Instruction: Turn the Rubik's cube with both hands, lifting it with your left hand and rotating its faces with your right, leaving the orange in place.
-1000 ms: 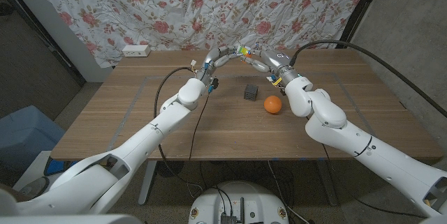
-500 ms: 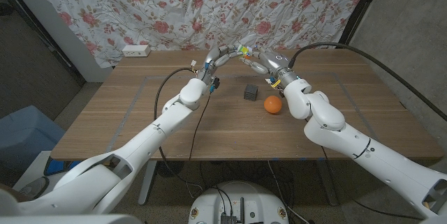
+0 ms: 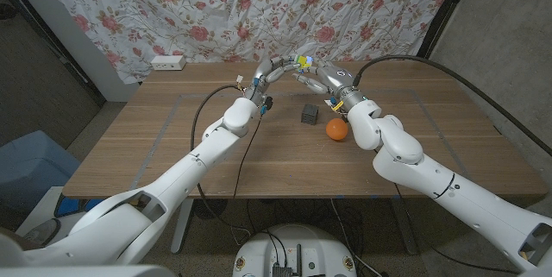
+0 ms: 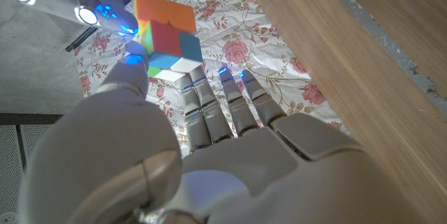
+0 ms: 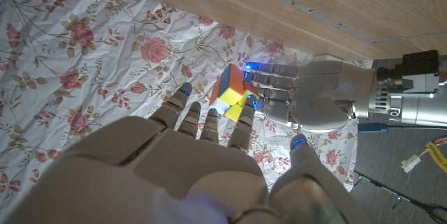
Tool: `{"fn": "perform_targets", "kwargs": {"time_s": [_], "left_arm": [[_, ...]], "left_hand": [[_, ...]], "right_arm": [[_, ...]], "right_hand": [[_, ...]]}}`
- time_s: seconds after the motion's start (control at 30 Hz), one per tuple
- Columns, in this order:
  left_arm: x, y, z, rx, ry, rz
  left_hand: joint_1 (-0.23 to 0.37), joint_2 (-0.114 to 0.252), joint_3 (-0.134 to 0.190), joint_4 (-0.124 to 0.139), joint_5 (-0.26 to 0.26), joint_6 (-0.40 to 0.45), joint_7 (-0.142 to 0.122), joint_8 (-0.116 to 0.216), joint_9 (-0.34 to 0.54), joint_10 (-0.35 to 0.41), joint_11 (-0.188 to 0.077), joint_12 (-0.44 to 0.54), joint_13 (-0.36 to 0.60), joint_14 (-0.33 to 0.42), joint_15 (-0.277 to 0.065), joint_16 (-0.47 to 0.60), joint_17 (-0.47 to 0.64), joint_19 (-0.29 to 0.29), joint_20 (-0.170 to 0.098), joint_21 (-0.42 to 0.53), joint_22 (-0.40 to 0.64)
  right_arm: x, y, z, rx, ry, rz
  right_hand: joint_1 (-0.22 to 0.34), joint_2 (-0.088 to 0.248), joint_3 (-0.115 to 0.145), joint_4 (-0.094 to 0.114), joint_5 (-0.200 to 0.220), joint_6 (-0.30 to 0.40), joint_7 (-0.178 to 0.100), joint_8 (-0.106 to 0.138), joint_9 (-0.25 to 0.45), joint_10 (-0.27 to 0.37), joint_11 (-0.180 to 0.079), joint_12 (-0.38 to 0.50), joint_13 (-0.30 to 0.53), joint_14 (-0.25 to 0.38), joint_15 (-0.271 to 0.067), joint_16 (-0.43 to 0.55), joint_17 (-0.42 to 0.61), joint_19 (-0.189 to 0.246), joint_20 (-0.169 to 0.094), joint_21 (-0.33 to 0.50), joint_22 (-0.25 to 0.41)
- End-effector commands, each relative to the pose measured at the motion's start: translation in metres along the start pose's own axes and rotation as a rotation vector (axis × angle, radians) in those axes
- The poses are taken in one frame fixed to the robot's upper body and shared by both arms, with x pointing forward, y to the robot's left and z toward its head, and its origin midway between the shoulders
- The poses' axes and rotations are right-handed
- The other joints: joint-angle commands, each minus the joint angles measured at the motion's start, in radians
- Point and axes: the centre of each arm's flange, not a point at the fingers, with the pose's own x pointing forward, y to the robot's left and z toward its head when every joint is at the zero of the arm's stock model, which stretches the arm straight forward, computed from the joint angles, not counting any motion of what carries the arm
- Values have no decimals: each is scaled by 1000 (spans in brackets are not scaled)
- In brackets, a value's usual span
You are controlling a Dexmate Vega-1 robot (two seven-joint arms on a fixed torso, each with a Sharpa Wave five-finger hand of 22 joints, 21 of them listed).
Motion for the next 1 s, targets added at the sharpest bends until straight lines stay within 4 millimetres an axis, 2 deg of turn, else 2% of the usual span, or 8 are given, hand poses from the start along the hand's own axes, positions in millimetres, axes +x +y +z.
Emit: {"fn": "perform_targets", "kwargs": {"time_s": [0.03,1.0], "left_arm": [[0,-1,-1,-20,1,3],[-4,1,0,-28,3,-3]], "left_hand": [[5,12,2,4,3,6,4,5,3,29,-14,5,3,10,-122,-1,1,-1,-5,2,4],[5,17,1,4,2,-4,3,-1,5,34,-13,7,7,14,-121,0,2,0,-5,3,4]], "right_arm": [[-2,-2,-2,3,6,-3],[-8,-14,-4,-7,14,-51]], "right_hand": [[9,39,4,0,6,7,5,-1,2,6,-4,5,2,-3,-1,7,1,7,-4,4,2],[11,38,5,-1,5,8,5,-3,2,10,-2,6,2,-3,-1,8,1,7,-4,3,2]]}}
